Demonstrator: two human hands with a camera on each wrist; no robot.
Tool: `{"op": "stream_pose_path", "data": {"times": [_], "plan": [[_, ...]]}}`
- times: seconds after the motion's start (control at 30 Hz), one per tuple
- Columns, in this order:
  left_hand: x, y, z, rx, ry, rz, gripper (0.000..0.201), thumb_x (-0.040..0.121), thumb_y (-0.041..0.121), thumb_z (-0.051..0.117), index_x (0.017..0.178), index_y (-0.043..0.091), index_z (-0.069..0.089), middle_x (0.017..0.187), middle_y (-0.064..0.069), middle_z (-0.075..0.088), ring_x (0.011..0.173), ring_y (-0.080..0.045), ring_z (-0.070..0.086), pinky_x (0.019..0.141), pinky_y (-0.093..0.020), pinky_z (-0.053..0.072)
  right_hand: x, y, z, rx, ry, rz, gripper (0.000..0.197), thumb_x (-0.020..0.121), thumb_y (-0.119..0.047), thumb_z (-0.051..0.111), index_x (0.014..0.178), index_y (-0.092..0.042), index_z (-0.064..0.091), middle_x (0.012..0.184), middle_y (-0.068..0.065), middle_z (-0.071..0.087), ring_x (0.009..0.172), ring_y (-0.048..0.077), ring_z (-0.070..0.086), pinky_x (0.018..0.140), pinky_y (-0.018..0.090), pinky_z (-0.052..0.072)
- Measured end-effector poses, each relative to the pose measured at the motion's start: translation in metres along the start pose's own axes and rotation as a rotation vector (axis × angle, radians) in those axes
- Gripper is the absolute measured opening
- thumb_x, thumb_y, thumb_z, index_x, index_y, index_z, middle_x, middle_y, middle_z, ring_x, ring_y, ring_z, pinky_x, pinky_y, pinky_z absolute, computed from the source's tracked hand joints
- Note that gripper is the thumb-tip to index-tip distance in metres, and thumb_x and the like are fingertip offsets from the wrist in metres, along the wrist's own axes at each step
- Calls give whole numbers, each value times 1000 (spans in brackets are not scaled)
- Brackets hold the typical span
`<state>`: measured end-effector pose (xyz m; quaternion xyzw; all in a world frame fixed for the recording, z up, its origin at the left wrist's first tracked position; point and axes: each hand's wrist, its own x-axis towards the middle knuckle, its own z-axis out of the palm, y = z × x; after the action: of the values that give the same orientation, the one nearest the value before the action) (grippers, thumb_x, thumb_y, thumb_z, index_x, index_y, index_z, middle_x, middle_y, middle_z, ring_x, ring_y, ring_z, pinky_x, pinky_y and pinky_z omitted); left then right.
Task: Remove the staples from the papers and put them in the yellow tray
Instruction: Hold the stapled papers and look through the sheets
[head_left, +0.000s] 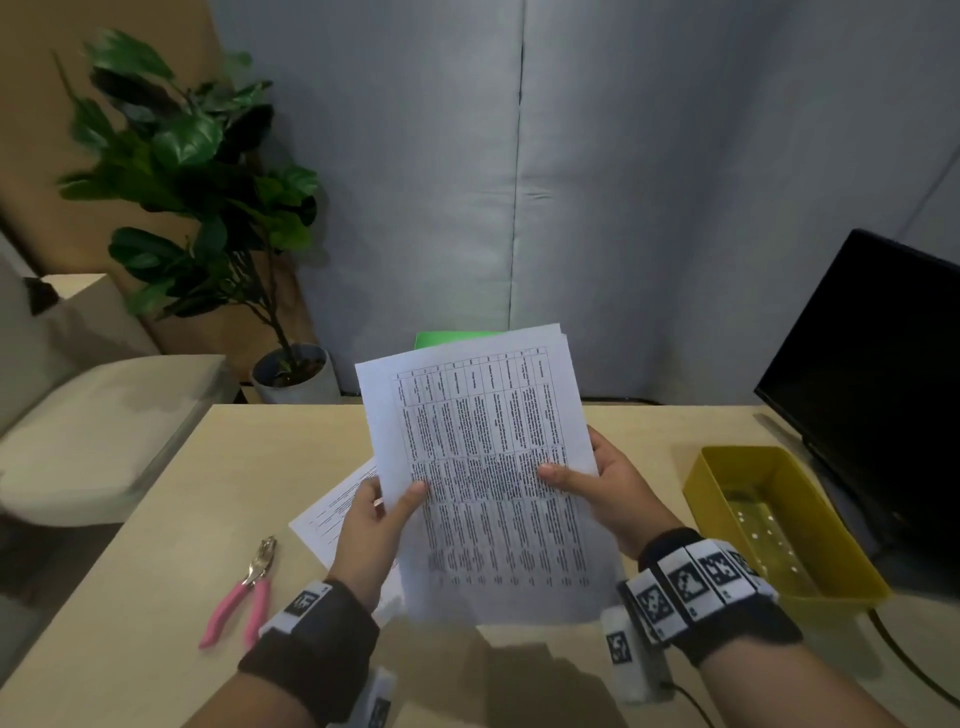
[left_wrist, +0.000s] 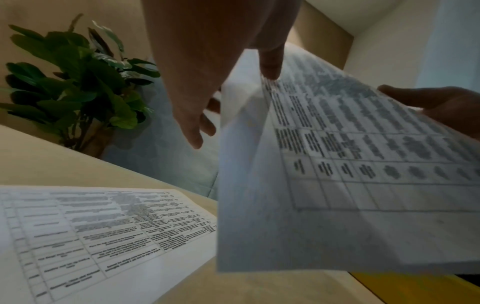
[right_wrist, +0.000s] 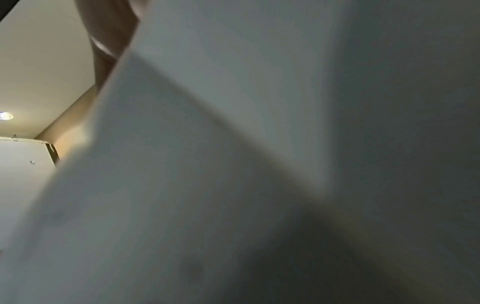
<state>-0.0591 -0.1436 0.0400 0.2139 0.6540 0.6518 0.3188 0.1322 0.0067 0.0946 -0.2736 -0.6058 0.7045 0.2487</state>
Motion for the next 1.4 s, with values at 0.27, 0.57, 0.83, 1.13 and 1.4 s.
{"op": "stream_pose_path", "data": {"times": [0.27, 0.57, 0.83, 1.13, 1.4], "plan": [[0, 1, -11, -189, -263, -51, 82, 60, 40, 73, 135, 22, 45, 127, -1, 63, 119, -23, 58, 99, -40, 46, 5, -3, -9, 12, -215, 34, 48, 76, -13, 65, 123, -13, 55, 112, 15, 69, 96, 29, 68, 74, 33, 57], [-8, 5, -19, 82, 56, 118, 19, 89, 17, 61, 106, 26, 64, 104, -4, 73, 96, -22, 70, 87, -43, 55, 26, 0, 11, -50, -41, -52, 38, 85, -1, 61, 122, -8, 54, 112, 12, 69, 96, 22, 69, 83, 33, 58], [-7, -5, -58, 143, 223, 124, 22, 92, 17, 55, 108, 31, 55, 96, 4, 72, 86, -12, 72, 65, -24, 57, 54, 45, 49, -206, 78, 158, 60, 84, -60, 53, 97, -1, 58, 106, 25, 64, 92, 31, 65, 90, 42, 48], [-1, -5, -128, 150, 295, 71, 26, 92, 14, 54, 119, 15, 53, 104, -6, 70, 93, -24, 69, 80, -42, 57, 97, 115, 81, -632, 137, 421, 31, 84, -38, 64, 103, -16, 54, 124, 11, 52, 94, 23, 56, 84, 34, 48], [12, -20, -171, 178, 306, 10, 29, 91, 16, 56, 121, 17, 53, 106, -3, 70, 94, -21, 69, 83, -43, 56, 134, 162, 97, -1064, 251, 635, 97, 69, -67, 65, 141, -11, 31, 143, 17, 34, 131, 34, 36, 107, 44, 37]]}}
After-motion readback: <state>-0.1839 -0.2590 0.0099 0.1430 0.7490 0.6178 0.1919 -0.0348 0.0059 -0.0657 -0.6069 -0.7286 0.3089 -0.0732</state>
